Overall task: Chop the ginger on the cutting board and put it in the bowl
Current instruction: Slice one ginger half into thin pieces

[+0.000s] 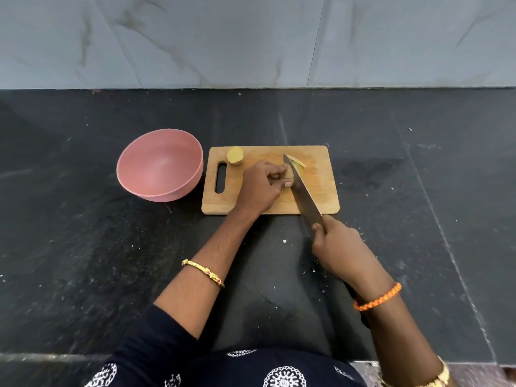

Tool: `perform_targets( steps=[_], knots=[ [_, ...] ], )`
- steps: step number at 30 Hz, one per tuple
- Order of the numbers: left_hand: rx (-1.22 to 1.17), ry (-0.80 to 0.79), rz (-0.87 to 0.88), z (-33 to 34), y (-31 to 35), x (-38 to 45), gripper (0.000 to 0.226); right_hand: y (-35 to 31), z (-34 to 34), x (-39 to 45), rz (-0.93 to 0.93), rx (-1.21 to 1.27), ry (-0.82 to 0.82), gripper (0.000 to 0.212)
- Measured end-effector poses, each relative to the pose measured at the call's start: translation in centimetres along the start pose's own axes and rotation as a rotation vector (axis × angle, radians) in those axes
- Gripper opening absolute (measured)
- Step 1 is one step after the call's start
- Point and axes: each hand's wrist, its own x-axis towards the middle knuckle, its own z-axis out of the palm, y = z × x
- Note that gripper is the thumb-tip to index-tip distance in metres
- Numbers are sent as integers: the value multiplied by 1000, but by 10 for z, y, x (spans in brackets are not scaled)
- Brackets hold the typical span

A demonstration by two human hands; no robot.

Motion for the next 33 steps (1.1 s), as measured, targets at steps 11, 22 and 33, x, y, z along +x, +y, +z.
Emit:
perform_targets(
  steps=[11,22,33],
  knots=[
    [-50,-6,-48,0,0,-1,40,-16,-30,17,-87,95,137,27],
    [-41,-22,-51,-1,-1,1,42,-29,-14,48,-66,64,124,28],
    [-71,-16,-49,1,-5,1,40,-29,-17,50,-111,59,135,27]
  ],
)
